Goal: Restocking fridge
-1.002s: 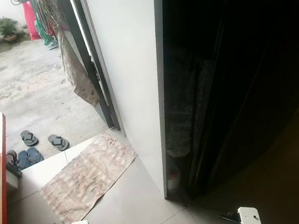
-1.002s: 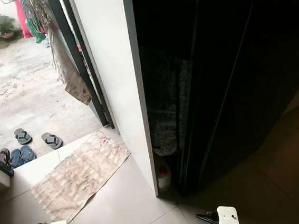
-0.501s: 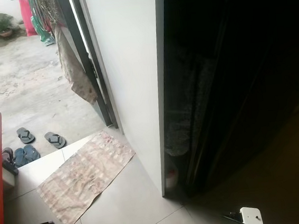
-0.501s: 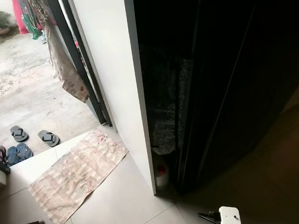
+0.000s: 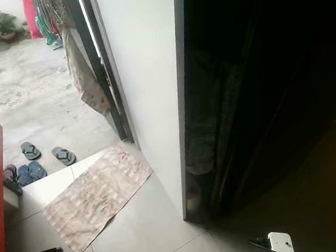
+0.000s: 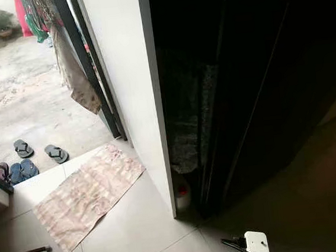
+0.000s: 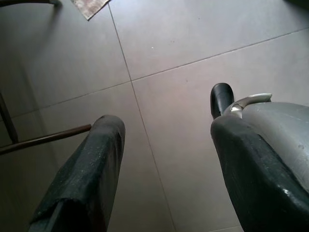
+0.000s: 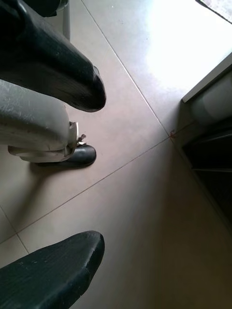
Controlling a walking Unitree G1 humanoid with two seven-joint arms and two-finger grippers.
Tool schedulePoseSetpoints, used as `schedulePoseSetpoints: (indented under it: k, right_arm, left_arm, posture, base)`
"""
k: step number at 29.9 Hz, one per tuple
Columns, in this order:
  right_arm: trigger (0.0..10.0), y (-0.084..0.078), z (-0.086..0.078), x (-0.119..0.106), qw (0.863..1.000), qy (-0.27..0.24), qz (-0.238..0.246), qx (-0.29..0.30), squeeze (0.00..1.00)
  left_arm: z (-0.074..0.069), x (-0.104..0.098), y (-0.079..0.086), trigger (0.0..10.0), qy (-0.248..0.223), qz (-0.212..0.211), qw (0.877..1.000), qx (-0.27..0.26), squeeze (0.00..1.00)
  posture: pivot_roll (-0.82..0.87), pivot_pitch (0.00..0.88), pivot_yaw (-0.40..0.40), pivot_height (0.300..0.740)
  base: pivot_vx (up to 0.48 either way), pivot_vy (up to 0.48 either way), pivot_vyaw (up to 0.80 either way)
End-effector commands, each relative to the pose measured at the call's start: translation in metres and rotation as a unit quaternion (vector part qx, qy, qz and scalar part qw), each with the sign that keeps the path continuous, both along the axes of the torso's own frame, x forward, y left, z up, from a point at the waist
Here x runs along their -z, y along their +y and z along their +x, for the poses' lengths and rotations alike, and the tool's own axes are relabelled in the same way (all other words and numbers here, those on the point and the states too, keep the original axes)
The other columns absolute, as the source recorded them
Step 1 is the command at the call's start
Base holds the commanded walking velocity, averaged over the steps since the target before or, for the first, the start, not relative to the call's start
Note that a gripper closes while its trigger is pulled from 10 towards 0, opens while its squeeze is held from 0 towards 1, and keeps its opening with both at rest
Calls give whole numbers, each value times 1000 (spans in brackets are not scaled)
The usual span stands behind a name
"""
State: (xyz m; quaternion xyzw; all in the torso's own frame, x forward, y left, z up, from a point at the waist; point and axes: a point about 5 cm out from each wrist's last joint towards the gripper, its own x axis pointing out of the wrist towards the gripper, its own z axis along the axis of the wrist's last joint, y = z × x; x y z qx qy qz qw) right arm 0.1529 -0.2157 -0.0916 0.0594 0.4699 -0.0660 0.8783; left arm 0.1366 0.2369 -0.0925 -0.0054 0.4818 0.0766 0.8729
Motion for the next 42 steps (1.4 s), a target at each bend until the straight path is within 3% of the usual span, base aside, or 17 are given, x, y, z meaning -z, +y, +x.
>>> schedulePoseSetpoints:
  k: [1, 10, 16, 21, 34, 38, 42]
  right_arm:
    - [10000, 0, -4, 1, 1000, 5, 1, 1, 0]
    - [10000, 1, -4, 2, 1000, 7, 0, -1, 0]
    - [10000, 1, -4, 2, 1000, 8, 0, -3, 0]
    - [10000, 1, -4, 2, 1000, 8, -1, -5, 0]
    - [10000, 0, -5, 2, 1000, 9, -7, -9, 0]
    - [10000, 1, -6, 2, 1000, 11, -6, -10, 0]
    - [10000, 1, -6, 3, 1000, 12, -6, -12, 0]
  left_arm:
    - [-7, 1, 5, 10000, 10, 1, 1000, -6, 0]
    - [1, 4, -16, 10000, 7, -8, 1000, 2, 0]
    - [-1, 5, -17, 10000, 8, -9, 1000, 1, 0]
    - [-4, 5, -15, 10000, 11, -7, 1000, 1, 0]
    - [-9, 1, 9, 10000, 9, 1, 1000, -5, 0]
    - [-10, 2, 3, 10000, 9, -2, 1000, -4, 0]
    - [-6, 6, -15, 10000, 9, -10, 1000, 1, 0]
  posture:
    - [-82, 49, 56, 740]
    - [-82, 53, 59, 740]
    - [-82, 48, 59, 740]
    - [-88, 32, 61, 740]
    - [-86, 33, 56, 740]
    - [-86, 40, 56, 740]
    - [-79, 48, 55, 740]
  base:
    - [0, 0, 0]
    - [0, 0, 0]
    - [0, 0, 0]
    - [0, 0, 0]
    - [0, 0, 0]
    - [0, 0, 0]
    - [0, 0, 0]
